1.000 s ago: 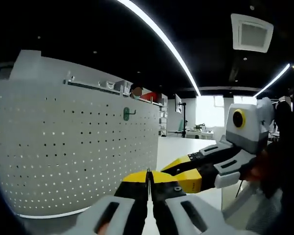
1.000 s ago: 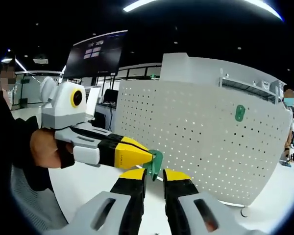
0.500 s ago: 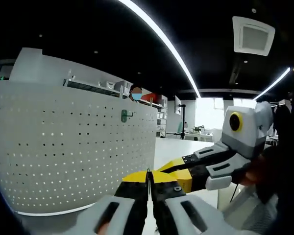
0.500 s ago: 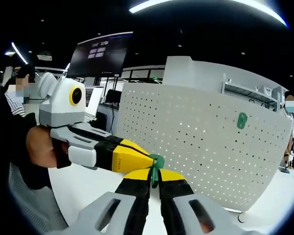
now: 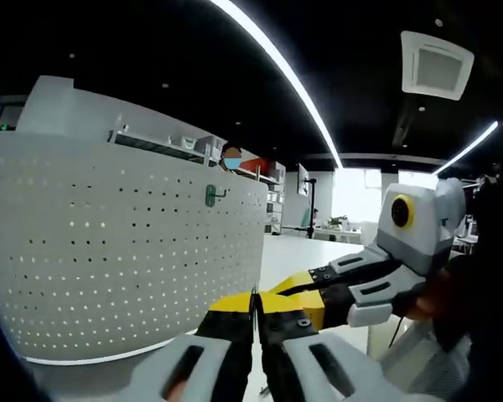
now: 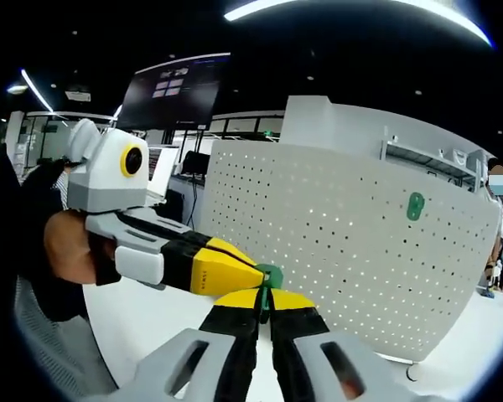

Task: Insert the hook assembly into the mounting plate slot until the hook locks in place.

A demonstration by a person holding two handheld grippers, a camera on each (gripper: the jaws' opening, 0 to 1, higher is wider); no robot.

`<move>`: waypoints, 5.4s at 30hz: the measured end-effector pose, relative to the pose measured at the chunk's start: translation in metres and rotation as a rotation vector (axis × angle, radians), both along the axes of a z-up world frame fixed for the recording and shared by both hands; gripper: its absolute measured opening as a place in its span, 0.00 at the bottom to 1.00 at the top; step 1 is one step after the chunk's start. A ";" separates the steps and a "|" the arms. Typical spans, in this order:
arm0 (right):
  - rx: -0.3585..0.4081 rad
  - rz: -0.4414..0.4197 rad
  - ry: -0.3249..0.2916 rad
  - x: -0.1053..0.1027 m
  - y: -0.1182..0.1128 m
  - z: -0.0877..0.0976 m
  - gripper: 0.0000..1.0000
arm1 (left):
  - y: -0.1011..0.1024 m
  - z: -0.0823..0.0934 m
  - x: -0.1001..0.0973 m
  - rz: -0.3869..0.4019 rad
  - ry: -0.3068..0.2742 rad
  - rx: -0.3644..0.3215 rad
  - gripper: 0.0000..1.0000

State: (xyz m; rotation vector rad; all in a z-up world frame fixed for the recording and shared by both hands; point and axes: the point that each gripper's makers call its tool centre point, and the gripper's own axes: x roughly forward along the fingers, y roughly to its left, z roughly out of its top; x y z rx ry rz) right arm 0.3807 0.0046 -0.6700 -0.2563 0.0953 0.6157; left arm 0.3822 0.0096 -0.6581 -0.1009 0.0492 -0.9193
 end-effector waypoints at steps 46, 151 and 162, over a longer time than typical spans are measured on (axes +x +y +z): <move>0.080 -0.030 0.087 0.000 -0.002 0.000 0.01 | -0.001 -0.021 -0.004 -0.045 0.011 0.054 0.01; 0.168 -0.422 -0.149 0.129 -0.163 0.112 0.00 | 0.046 -0.038 -0.030 0.052 -0.076 0.187 0.37; 0.178 -0.451 -0.162 0.153 -0.174 0.117 0.00 | 0.049 -0.039 -0.027 0.066 -0.073 0.192 0.37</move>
